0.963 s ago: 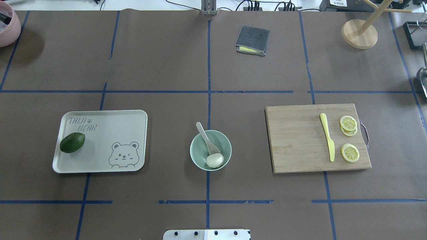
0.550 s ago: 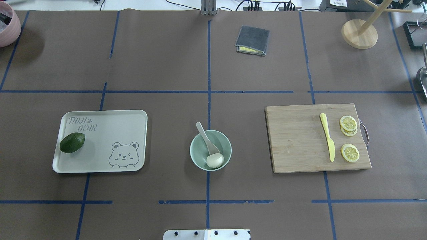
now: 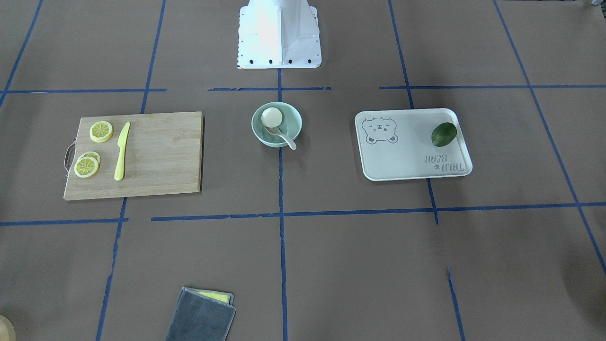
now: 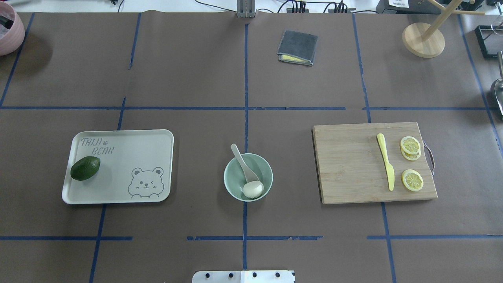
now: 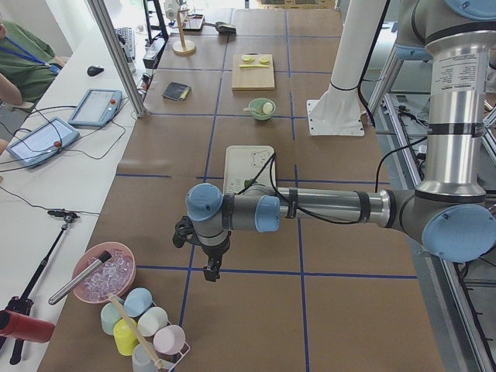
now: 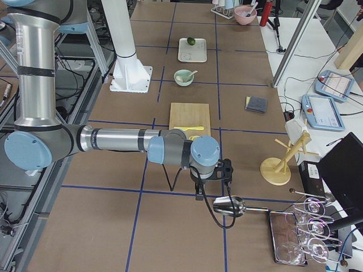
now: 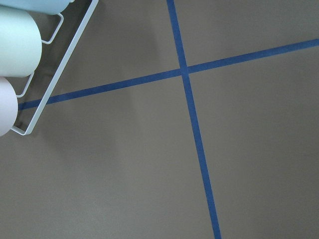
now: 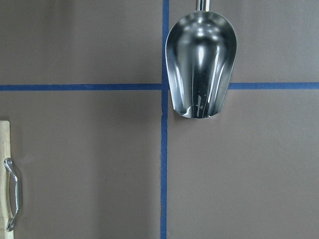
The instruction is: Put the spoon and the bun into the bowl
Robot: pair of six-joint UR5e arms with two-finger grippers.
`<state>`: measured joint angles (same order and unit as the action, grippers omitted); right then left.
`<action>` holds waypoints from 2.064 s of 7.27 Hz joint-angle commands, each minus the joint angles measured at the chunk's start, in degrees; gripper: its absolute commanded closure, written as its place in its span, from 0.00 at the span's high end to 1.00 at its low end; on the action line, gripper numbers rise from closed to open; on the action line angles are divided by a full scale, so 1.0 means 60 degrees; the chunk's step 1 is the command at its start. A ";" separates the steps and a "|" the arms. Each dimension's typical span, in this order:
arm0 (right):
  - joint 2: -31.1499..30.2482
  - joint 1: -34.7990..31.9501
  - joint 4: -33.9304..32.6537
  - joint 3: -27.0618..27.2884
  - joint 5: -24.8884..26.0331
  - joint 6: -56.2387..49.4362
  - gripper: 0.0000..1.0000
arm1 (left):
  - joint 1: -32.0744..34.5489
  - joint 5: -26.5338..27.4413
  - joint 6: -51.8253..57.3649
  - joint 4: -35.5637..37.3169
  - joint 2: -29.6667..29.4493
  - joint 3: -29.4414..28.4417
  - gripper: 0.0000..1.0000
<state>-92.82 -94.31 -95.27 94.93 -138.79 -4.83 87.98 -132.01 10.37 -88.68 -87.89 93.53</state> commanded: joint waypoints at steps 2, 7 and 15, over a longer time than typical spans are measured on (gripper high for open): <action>0.0000 0.0000 0.0000 -0.0015 0.0002 0.0000 1.00 | 0.0015 -0.0015 -0.1033 -0.0029 0.0000 -0.0017 1.00; 0.0044 0.0000 0.0000 -0.0015 0.0002 0.0131 1.00 | 0.0015 -0.0015 -0.1465 -0.0029 -0.0029 -0.0017 1.00; 0.0088 0.0000 0.0000 -0.0001 -0.0012 0.0147 1.00 | 0.0000 -0.0015 -0.1465 -0.0044 -0.0044 -0.0017 1.00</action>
